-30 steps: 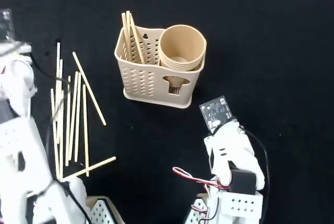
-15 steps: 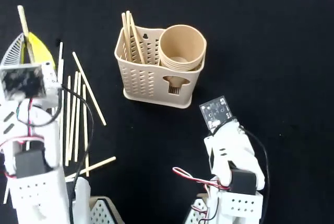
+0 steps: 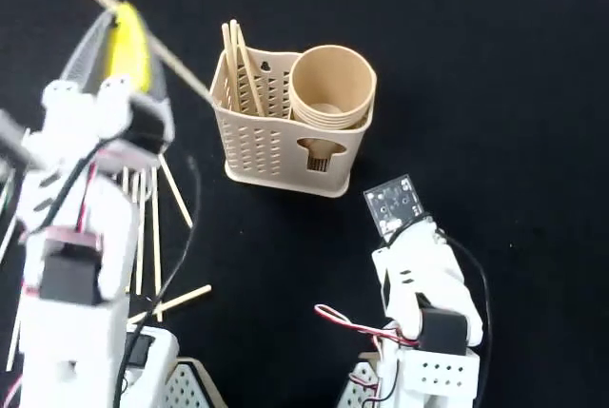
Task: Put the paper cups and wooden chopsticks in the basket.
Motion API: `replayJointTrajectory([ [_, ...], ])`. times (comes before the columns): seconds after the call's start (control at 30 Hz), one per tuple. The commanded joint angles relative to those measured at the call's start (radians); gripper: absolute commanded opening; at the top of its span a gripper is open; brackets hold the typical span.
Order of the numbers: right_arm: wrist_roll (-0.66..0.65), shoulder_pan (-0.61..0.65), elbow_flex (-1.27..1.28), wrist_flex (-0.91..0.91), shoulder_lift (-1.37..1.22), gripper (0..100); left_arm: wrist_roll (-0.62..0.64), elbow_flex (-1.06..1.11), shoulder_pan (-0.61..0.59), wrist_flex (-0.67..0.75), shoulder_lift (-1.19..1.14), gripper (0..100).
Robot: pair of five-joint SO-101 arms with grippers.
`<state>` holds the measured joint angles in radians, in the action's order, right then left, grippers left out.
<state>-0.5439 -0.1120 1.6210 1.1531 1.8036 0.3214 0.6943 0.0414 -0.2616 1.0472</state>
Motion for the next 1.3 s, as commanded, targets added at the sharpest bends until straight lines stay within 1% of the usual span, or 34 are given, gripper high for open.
replayJointTrajectory([
  [0.0,-0.003,-0.011,-0.004,-0.020,0.073,8.2,0.017,-0.110,0.035,0.015,-0.115,3],
  [0.27,-0.003,-0.011,-0.004,-0.020,0.073,8.2,0.017,-0.177,0.036,0.023,-0.250,3],
  [0.63,-0.003,-0.011,-0.002,-0.031,0.073,8.2,0.012,-0.266,0.036,0.017,-0.273,3],
  [0.73,-0.003,-0.011,-0.002,-0.031,0.073,8.2,0.012,-0.229,0.036,0.018,-0.273,3],
  [0.9,-0.003,-0.012,-0.002,-0.032,0.073,8.2,0.012,-0.108,0.035,0.048,-0.282,3],
  [1.07,-0.003,-0.014,-0.002,-0.032,0.073,8.2,0.012,-0.062,0.036,0.058,-0.288,3],
  [1.13,-0.003,-0.014,-0.002,-0.032,0.073,8.2,0.012,-0.039,0.038,0.032,-0.279,3],
  [1.17,-0.003,-0.014,-0.002,-0.032,0.073,8.2,0.009,-0.036,0.038,-0.006,-0.278,4],
  [1.27,-0.003,-0.014,-0.002,-0.032,0.073,8.2,-0.092,-0.096,0.074,-0.175,-0.278,16],
])
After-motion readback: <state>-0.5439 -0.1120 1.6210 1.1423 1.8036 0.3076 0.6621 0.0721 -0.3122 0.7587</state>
